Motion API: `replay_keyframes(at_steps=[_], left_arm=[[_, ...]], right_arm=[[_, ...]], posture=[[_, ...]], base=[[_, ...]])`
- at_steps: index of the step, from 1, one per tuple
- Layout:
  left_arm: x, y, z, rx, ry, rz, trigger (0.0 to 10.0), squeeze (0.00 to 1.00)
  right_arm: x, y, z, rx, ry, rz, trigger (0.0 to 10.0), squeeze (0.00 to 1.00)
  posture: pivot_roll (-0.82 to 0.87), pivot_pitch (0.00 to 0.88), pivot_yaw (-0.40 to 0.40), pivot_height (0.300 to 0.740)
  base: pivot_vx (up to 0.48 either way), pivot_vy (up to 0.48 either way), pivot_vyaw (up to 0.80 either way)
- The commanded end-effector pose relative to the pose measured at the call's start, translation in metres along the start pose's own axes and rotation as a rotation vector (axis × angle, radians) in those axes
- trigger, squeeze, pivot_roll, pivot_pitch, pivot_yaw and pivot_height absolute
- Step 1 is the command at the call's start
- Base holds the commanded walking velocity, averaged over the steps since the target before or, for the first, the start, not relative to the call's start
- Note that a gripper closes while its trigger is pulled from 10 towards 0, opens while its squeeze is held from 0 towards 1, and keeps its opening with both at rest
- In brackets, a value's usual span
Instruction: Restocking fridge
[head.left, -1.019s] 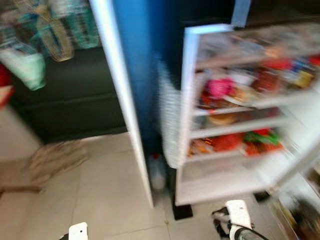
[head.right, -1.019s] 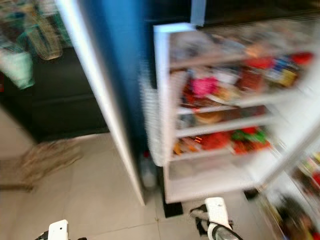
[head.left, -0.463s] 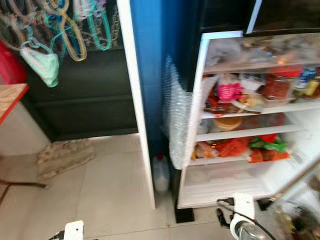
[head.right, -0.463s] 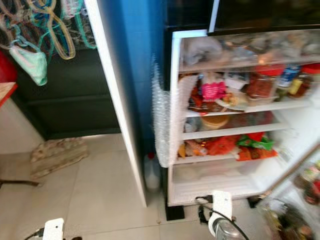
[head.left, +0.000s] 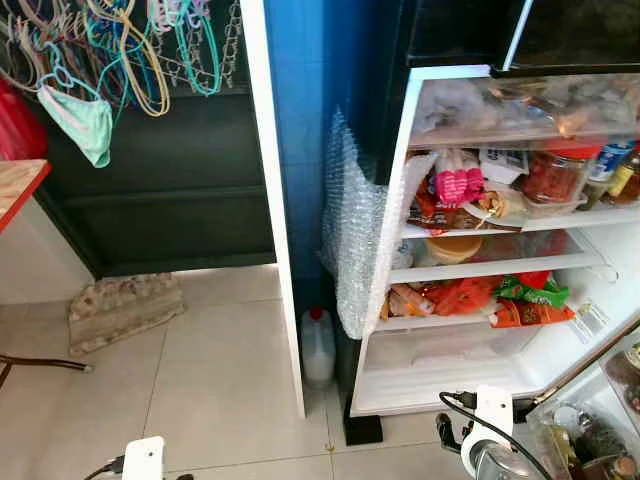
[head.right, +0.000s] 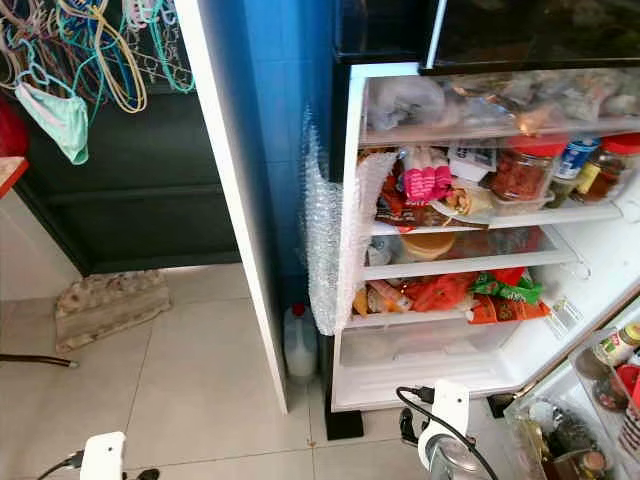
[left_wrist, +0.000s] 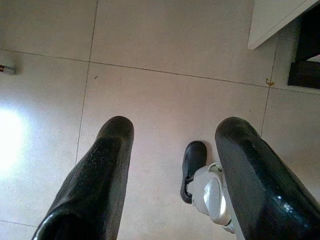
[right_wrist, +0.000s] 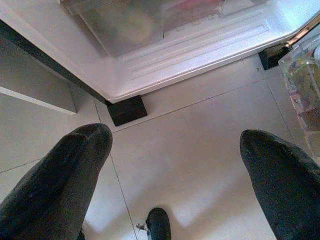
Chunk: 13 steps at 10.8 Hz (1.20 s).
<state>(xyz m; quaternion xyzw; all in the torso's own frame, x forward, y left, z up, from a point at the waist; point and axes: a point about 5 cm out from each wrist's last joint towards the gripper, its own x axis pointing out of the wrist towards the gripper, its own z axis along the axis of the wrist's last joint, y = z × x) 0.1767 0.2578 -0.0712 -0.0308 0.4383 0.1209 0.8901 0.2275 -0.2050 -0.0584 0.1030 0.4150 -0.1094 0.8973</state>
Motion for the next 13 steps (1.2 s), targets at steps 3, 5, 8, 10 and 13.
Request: replay_keyframes(at_steps=[3,5,8,10,13], left_arm=[[0.0007,0.0016,0.0024,0.013,0.017,0.006,10.0,0.00],[0.0007,0.0018,0.0026,0.011,0.015,0.007,10.0,0.00],[0.0005,0.0018,0.0014,0.017,0.022,0.006,10.0,0.00],[0.0005,0.0011,0.0009,0.021,0.026,0.003,10.0,0.00],[0.0007,0.0004,0.0013,0.028,0.025,-0.005,10.0,0.00]], right_arm=[[0.0007,0.0023,0.0041,0.004,0.001,0.009,10.0,0.00],[0.0007,0.0025,0.0035,0.011,0.002,0.000,10.0,0.00],[0.0006,0.0025,0.0021,-0.020,0.018,0.008,10.0,0.00],[0.0005,0.0022,0.0009,-0.011,0.020,0.005,10.0,0.00],[0.0003,0.0022,-0.0012,-0.007,0.026,0.002,10.0,0.00]], posture=[[-0.01,0.000,-0.014,0.740],[-0.02,0.000,-0.008,0.740],[-0.03,0.000,-0.003,0.740],[-0.03,0.000,0.000,0.740],[-0.04,0.000,0.008,0.740]], base=[[0.000,0.091,0.00],[0.000,0.347,0.00],[0.000,0.361,0.00],[0.000,0.360,0.00],[0.000,0.230,0.00]])
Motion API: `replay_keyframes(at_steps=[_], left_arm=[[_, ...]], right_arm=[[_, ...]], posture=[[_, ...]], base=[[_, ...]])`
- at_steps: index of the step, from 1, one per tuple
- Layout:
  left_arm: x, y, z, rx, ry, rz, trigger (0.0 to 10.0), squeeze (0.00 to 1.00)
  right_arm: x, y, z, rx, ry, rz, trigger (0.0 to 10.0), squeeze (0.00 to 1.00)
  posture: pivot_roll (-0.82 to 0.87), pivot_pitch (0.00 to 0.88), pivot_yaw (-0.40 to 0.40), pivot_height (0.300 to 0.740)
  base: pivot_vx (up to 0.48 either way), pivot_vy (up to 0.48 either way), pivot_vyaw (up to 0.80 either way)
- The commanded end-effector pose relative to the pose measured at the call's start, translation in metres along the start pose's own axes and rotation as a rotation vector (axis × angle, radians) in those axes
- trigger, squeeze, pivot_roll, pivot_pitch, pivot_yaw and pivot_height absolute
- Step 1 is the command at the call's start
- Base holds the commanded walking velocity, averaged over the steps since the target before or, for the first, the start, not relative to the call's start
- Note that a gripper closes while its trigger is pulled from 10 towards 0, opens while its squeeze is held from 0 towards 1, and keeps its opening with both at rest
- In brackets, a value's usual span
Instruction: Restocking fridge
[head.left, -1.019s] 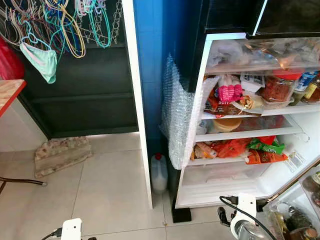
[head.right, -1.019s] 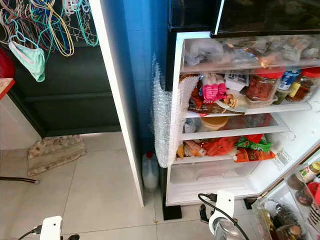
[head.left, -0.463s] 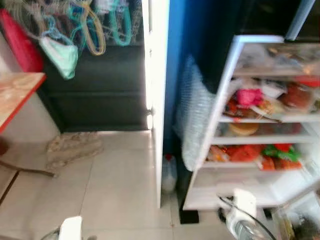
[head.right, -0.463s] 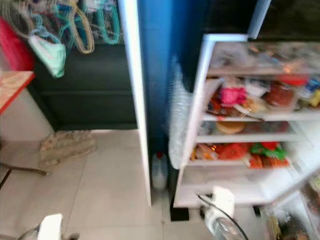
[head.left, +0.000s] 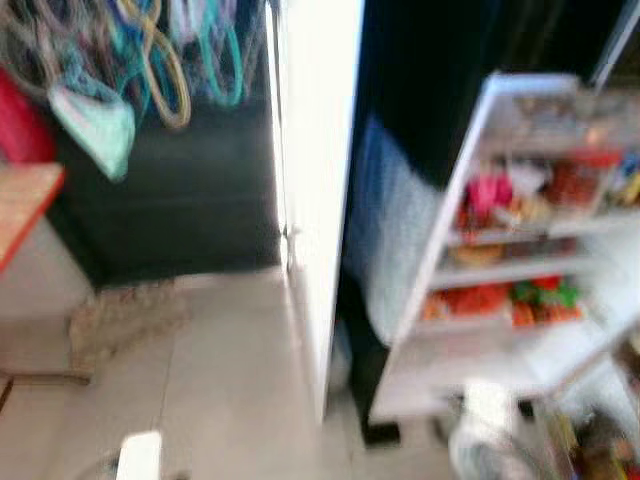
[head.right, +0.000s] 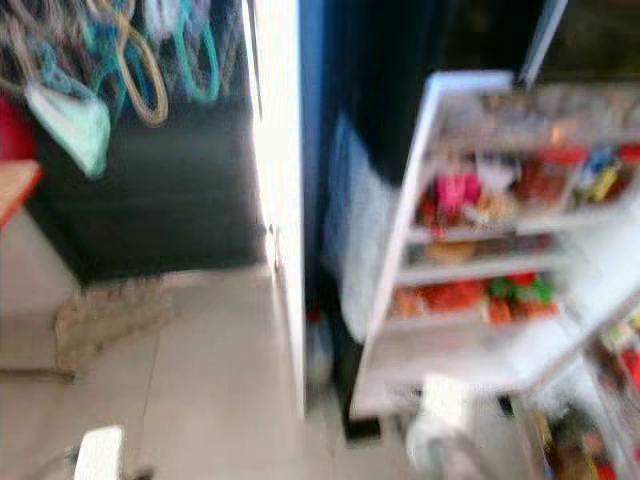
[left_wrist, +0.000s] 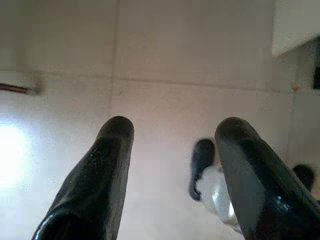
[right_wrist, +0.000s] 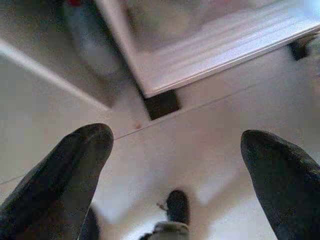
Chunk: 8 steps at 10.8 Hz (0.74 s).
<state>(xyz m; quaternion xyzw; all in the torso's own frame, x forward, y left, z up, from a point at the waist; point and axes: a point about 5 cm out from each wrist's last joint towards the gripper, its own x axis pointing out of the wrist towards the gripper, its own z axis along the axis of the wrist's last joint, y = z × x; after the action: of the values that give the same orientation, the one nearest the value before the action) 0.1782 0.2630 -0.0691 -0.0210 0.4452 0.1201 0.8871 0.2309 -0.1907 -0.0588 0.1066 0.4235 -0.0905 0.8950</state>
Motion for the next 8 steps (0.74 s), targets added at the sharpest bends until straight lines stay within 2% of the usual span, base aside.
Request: replay_keyframes(at_steps=[1,4,5,8], left_arm=[[0.0004,-0.0045,-0.0023,0.009,0.014,-0.014,10.0,0.00],[0.0001,-0.0033,-0.0031,0.011,0.016,-0.013,10.0,0.00],[-0.0001,-0.0030,-0.0035,0.012,0.016,-0.013,10.0,0.00],[-0.0001,-0.0028,-0.0034,0.018,0.015,-0.012,10.0,0.00]], right_arm=[[-0.0011,-0.0124,-0.0001,0.005,0.007,-0.033,10.0,0.00],[-0.0011,-0.0116,-0.0012,0.007,0.009,-0.032,10.0,0.00],[-0.0011,-0.0116,-0.0015,0.008,0.010,-0.033,10.0,0.00],[-0.0011,-0.0120,-0.0016,0.009,0.009,-0.036,10.0,0.00]], posture=[[-0.04,0.000,0.009,0.740],[-0.04,0.000,0.012,0.740],[-0.04,0.000,0.014,0.740],[-0.04,0.000,0.013,0.740]], base=[[0.000,0.000,0.00],[0.000,0.424,0.00],[0.000,-0.394,0.00],[0.000,0.000,0.00]])
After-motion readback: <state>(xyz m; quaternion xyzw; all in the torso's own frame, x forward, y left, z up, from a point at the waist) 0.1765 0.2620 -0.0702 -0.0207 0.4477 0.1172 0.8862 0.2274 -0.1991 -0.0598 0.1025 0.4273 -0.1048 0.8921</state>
